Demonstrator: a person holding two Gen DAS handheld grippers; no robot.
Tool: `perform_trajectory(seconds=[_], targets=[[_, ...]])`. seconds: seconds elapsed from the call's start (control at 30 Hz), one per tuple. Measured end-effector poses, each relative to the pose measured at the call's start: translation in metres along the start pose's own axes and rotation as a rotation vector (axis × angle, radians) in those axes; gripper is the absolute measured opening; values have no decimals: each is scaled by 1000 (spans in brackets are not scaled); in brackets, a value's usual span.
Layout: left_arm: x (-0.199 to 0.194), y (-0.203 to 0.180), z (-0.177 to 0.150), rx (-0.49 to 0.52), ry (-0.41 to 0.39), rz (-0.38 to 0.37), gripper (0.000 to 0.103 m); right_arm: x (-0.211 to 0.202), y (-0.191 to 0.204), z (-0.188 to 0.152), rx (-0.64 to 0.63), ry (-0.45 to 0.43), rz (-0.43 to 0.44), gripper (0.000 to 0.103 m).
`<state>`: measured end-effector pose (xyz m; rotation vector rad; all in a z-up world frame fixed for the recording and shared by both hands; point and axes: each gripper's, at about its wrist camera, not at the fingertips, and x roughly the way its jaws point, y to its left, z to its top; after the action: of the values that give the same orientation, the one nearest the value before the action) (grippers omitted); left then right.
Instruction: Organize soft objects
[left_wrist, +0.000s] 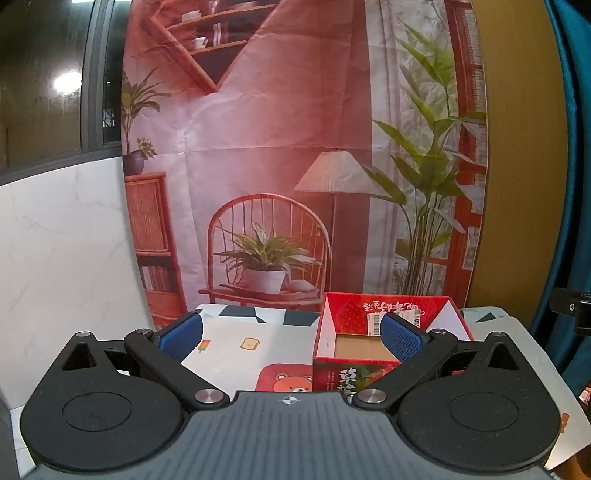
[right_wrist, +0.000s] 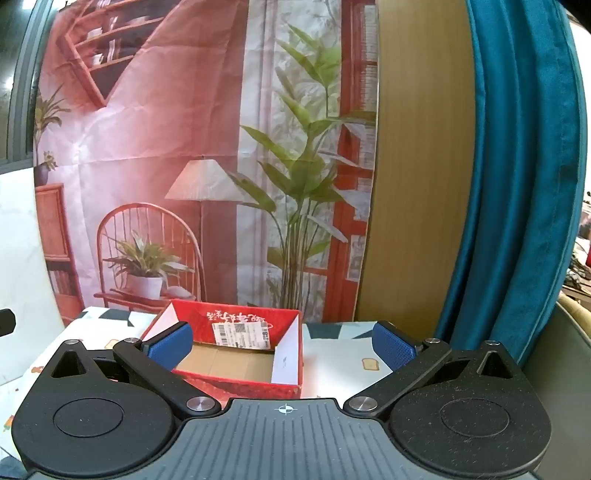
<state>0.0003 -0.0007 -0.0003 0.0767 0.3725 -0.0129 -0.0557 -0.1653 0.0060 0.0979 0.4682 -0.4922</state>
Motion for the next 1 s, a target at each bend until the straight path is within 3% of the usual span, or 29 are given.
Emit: perform_trajectory(seconds=[1.0], targets=[[2, 2, -2, -10, 3, -10, 103, -2, 0, 2, -1, 5, -1, 103]])
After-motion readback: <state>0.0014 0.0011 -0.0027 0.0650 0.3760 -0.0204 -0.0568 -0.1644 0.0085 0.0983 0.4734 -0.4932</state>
